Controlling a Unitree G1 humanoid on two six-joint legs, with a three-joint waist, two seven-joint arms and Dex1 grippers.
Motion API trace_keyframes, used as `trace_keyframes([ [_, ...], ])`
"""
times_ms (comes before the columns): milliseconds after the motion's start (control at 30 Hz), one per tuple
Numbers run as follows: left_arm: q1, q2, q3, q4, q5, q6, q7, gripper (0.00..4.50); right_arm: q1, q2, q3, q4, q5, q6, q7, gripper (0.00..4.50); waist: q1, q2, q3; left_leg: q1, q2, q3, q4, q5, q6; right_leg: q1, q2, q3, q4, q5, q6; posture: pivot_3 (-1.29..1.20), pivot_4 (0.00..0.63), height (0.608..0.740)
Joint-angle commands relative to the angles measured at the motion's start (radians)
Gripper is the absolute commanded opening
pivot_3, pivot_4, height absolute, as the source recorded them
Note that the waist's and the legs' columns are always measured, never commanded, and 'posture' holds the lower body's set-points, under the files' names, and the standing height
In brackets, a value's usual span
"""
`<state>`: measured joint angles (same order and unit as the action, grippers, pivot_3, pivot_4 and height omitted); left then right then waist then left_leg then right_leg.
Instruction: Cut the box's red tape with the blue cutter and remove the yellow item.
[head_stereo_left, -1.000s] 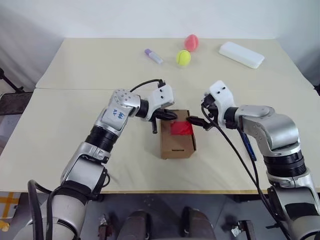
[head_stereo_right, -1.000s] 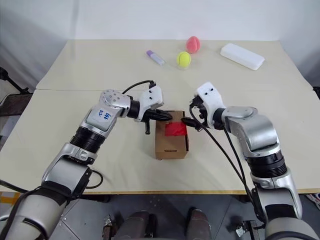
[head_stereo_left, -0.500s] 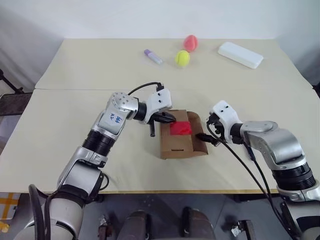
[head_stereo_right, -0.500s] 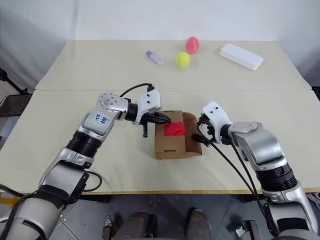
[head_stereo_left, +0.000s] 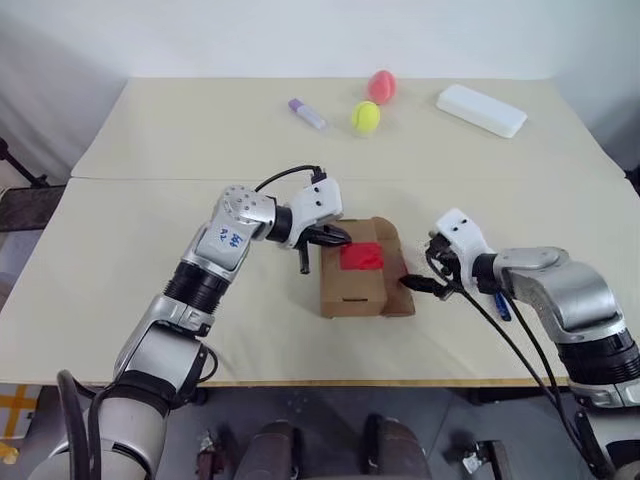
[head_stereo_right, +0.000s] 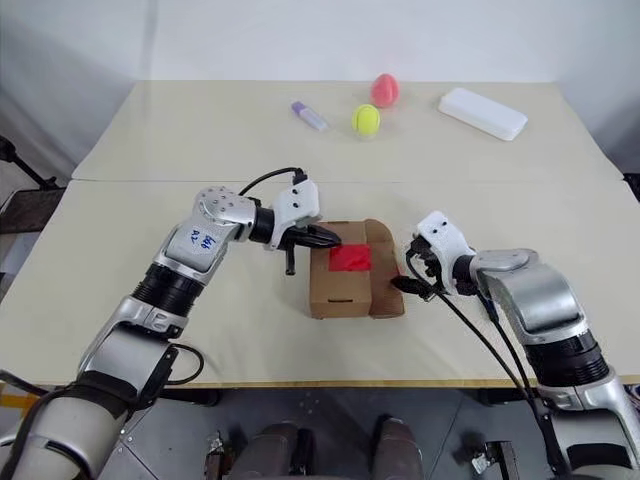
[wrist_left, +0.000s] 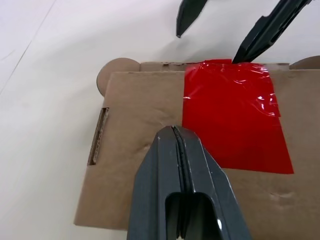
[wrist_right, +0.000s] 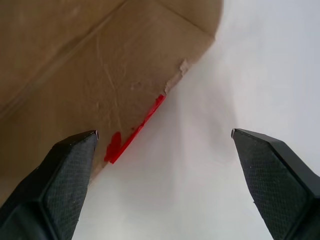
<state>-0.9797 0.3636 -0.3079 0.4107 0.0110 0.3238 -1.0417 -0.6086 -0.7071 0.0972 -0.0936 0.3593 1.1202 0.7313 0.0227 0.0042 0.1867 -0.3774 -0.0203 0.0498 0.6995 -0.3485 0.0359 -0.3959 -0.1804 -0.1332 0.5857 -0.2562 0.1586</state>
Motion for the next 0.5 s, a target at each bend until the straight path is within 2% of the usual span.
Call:
trace_keyframes([
  [33,-0.001,-0.002,-0.011,0.027,0.022,-0.003,0.01,0.0,-0.044,0.037,-0.058,0.05,0.089,0.087,0.044,4.47,0.0,0.0,0.0,0.001,0.0,0.0,0.0,0.0,0.0,0.0,0.0,0.0,0.0,0.0,0.0,0.0,0.15,0.74],
  [167,0.006,-0.001,-0.013,0.001,0.016,0.007,0.001,0.0,-0.107,0.124,-0.105,0.166,0.18,0.216,0.071,4.47,-0.002,0.0,0.0,0.002,0.0,-0.001,0.0,0.0,0.0,0.001,0.0,0.001,0.001,0.0,0.0,0.0,0.15,0.74],
  [333,0.005,-0.003,-0.015,-0.002,0.019,0.005,0.002,0.0,-0.171,0.169,-0.125,0.283,0.218,0.276,0.088,4.47,-0.004,0.0,0.0,0.002,0.0,-0.004,0.0,0.0,0.0,0.001,0.0,0.001,0.001,0.0,0.0,0.0,0.15,0.74],
  [500,0.013,-0.003,-0.016,-0.021,0.019,0.007,0.004,0.0,-0.189,0.189,-0.087,0.301,0.227,0.3,0.103,4.47,-0.013,0.0,0.0,0.003,0.0,-0.005,-0.001,0.0,0.0,0.0,0.0,0.001,0.002,0.0,0.0,0.0,0.15,0.74],
])
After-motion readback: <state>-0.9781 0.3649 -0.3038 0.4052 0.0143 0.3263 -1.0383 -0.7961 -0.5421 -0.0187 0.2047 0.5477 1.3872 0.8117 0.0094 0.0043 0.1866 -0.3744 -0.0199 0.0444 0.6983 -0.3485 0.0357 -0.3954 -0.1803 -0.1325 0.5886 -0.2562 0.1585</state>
